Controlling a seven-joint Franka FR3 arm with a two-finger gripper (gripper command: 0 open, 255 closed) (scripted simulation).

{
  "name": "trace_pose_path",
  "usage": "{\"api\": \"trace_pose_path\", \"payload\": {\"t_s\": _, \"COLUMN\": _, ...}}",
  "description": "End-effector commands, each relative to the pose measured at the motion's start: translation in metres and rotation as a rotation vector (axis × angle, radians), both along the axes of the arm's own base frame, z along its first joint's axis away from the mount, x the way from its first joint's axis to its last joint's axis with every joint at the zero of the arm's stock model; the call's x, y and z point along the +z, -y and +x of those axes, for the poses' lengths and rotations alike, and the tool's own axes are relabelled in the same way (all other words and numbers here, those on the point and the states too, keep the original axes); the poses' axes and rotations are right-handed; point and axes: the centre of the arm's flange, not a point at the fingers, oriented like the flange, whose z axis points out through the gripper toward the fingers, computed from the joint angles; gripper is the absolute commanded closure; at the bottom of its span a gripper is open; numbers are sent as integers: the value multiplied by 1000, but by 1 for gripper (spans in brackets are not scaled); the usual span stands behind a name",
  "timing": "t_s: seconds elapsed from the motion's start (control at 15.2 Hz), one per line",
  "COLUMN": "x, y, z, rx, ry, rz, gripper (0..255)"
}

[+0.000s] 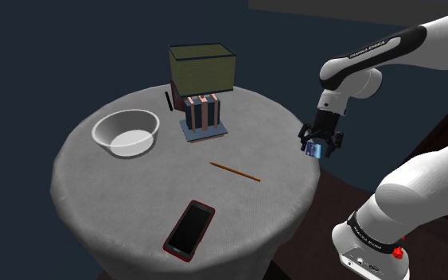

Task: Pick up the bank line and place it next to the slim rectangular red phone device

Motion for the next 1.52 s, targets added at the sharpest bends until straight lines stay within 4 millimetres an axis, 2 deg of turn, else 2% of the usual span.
{"api": "trace_pose_path", "payload": {"t_s": 0.0, "x": 0, "y": 0, "z": 0, "rx": 0, "ry": 0, "rz": 0, "gripper": 0}}
{"api": "trace_pose_path", "payload": {"t_s": 0.13, "x": 0, "y": 0, "z": 0, "rx": 0, "ry": 0, "rz": 0, "gripper": 0}}
{"api": "trace_pose_path", "payload": {"t_s": 0.2, "x": 0, "y": 0, "z": 0, "rx": 0, "ry": 0, "rz": 0, "gripper": 255}}
{"api": "trace_pose_path", "payload": {"t_s": 0.79, "x": 0, "y": 0, "z": 0, "rx": 0, "ry": 0, "rz": 0, "gripper": 255}}
{"api": "trace_pose_path", "payload": {"t_s": 1.45, "x": 53, "y": 0, "z": 0, "rx": 0, "ry": 0, "rz": 0, "gripper": 255}}
